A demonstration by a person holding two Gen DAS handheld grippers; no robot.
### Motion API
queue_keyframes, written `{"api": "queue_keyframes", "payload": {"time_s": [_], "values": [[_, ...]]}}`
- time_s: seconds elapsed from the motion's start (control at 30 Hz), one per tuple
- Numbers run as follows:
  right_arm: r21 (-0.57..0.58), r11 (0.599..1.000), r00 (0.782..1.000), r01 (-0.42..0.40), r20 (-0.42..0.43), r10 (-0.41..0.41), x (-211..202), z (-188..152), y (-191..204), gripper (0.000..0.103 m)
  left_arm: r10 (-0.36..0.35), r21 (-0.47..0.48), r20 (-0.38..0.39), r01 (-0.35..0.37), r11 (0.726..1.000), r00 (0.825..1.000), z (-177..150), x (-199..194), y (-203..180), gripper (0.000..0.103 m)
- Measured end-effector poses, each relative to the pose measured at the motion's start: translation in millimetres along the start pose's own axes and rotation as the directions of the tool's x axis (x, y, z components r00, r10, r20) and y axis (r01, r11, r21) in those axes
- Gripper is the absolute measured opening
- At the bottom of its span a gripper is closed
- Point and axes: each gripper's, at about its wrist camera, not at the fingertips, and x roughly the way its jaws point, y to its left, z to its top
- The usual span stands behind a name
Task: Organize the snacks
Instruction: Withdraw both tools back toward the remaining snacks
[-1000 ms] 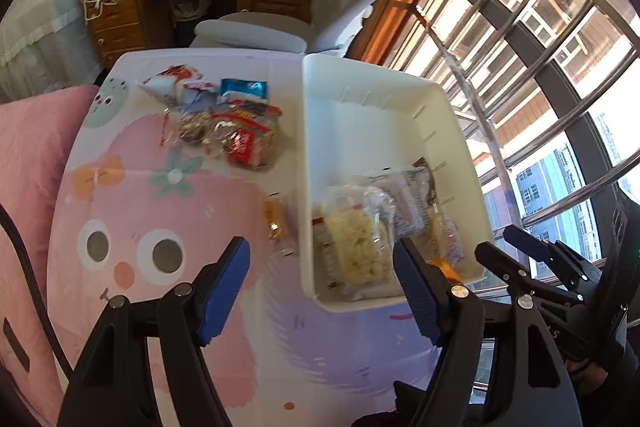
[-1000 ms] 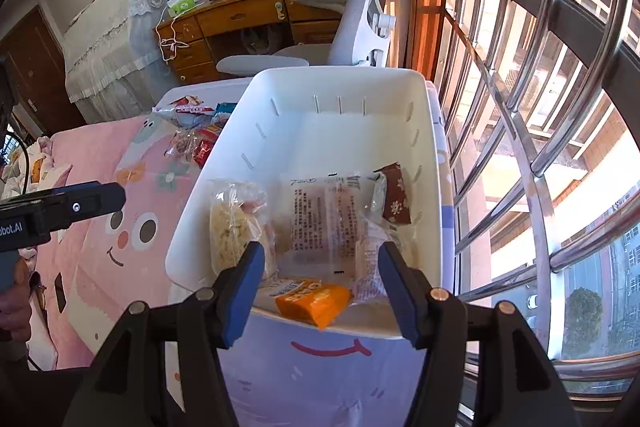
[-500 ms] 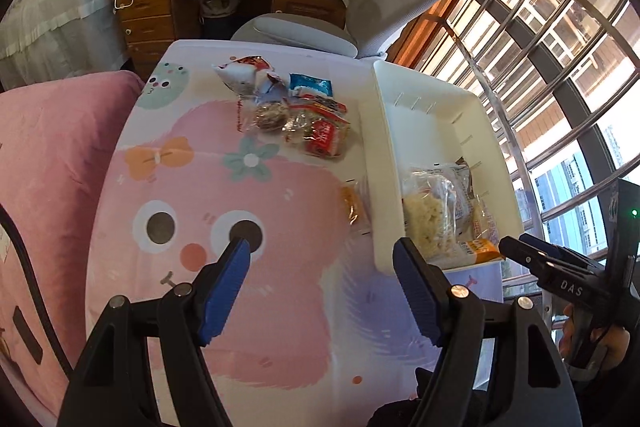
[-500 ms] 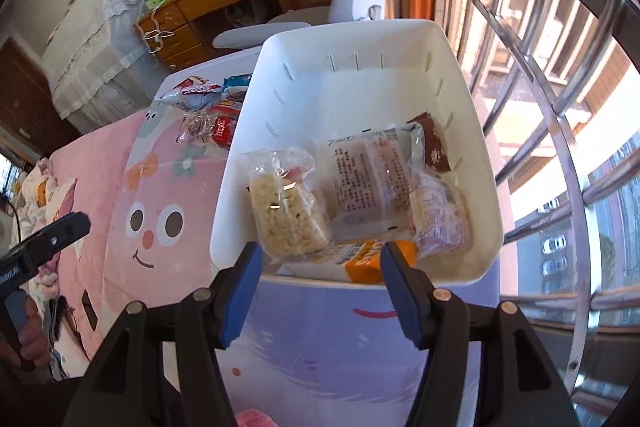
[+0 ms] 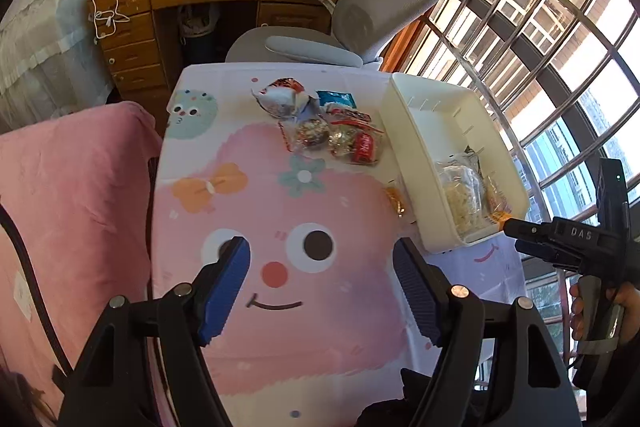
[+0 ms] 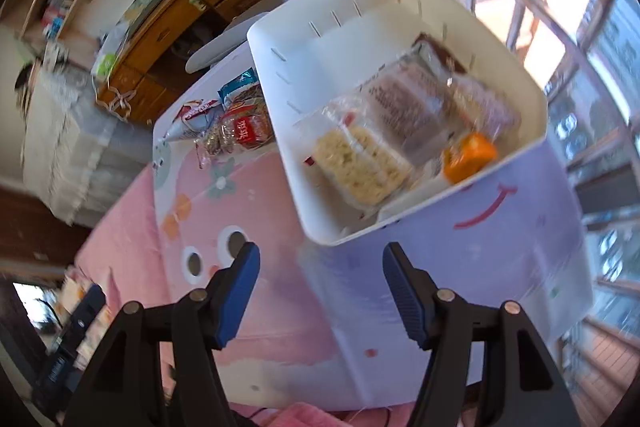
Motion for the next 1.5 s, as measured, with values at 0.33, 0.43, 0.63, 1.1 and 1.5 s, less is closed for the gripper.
{"api": "queue_keyframes", "payload": {"time_s": [0.33, 0.43, 0.63, 1.1, 1.5], "values": [[0.387, 0.921, 0.999, -0.040, -0.016, 0.050, 22, -33, 3, 0.065, 0.001, 0.040, -0.027, 0.000, 0.999, 1.000, 24, -6, 53, 0.075], [0.476, 0.878, 0.998, -0.043, -0.013, 0.057, 28, -41, 6, 0.065, 0.002, 0.034, -0.035, -0.001, 0.999, 0.999, 35, -3, 62, 0.076], [0.559, 0.828, 0.999, -0.044, 0.011, 0.046, 41, -42, 19, 0.065, -0.007, 0.008, -0.043, 0.008, 1.000, 0.999, 60, 5, 74, 0.077], [0.671, 0.741, 0.992, 0.016, 0.080, -0.093, 80, -24, 41, 0.067, 0.008, 0.004, -0.053, -0.008, 1.000, 0.999, 144, 49, 79, 0.078], [0.671, 0.732, 0.954, 0.120, 0.128, -0.273, 118, -7, 60, 0.067, -0.002, 0.012, -0.093, 0.003, 1.000, 0.996, 213, 127, 69, 0.078]]}}
